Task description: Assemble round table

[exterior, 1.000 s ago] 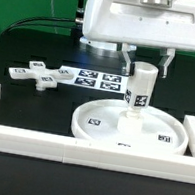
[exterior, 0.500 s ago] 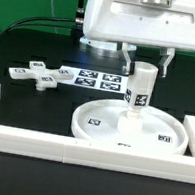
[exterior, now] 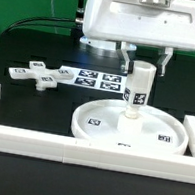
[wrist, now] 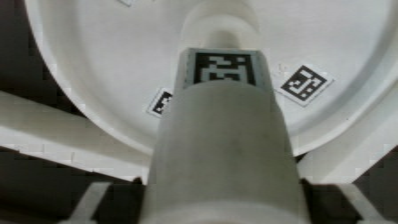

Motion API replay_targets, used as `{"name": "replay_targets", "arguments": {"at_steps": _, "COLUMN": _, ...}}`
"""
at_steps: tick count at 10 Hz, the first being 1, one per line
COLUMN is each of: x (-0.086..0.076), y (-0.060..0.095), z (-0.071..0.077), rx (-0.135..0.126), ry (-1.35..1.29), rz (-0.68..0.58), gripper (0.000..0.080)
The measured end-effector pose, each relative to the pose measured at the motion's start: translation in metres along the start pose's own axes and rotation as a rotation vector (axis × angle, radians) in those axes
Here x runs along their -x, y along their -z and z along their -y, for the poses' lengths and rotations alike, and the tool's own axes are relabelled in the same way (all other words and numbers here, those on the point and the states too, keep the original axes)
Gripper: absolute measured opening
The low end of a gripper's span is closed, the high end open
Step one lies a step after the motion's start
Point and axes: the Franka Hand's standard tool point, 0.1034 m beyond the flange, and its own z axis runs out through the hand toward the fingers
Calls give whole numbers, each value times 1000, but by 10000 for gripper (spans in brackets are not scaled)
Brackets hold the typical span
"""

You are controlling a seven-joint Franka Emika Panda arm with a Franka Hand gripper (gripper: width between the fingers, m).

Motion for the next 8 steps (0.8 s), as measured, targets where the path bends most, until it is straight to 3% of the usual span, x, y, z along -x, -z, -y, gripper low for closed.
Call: {"name": "replay_targets", "arguments": {"at_steps": 8, "x": -9, "y": -4, "z": 4, "rx": 4, "ry": 8, "rz": -25, "gripper": 413}}
